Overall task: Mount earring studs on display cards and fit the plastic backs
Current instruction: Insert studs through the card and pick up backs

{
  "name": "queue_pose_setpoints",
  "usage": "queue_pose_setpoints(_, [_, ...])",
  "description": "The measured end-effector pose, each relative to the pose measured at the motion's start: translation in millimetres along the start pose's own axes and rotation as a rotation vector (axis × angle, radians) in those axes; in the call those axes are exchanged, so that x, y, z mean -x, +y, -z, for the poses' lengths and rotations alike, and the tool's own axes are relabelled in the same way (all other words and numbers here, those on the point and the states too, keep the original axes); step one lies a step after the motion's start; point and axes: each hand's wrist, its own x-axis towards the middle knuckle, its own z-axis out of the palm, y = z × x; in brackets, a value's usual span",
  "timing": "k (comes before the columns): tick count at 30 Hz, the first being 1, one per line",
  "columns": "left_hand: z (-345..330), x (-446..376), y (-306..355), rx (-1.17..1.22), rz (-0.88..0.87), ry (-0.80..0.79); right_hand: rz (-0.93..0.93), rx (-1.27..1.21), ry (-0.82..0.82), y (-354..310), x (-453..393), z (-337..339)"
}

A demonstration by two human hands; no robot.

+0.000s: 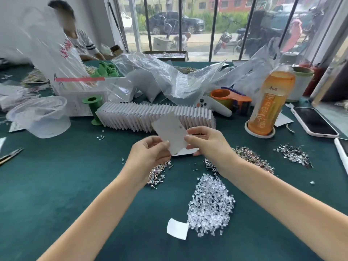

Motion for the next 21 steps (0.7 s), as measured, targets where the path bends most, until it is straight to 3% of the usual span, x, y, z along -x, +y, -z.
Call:
queue_pose_setpoints(3, [24,8,-2,-0.175,-0.047,-0.103,0.027,0.056,-0.007,-4,0,-3])
queue_pose_setpoints(5, [43,10,0,-0.487,-0.281,-0.065,0.058,0.135,-0.037,-7,-1,-4])
queue_pose_setpoints(7, [56,13,3,-0.769,-0.510,-0.129,0.049,0.187,-0.097,-9,-1,-9])
queue_pose_setpoints(10, [65,12,2,-0.993,-0.637,-0.224,0.027,0.231,-0.157,-6,-3,-21])
queue_pose_setpoints(16, [71,12,-3,-1.109,-0.738,-0.208,-0.013,0.160,-0.152,4,-6,-30])
queue_pose_setpoints(21, [74,11,-9,-1.037,-0.665,-0.170,0.005,0.244,-0.105,9,-7,-32])
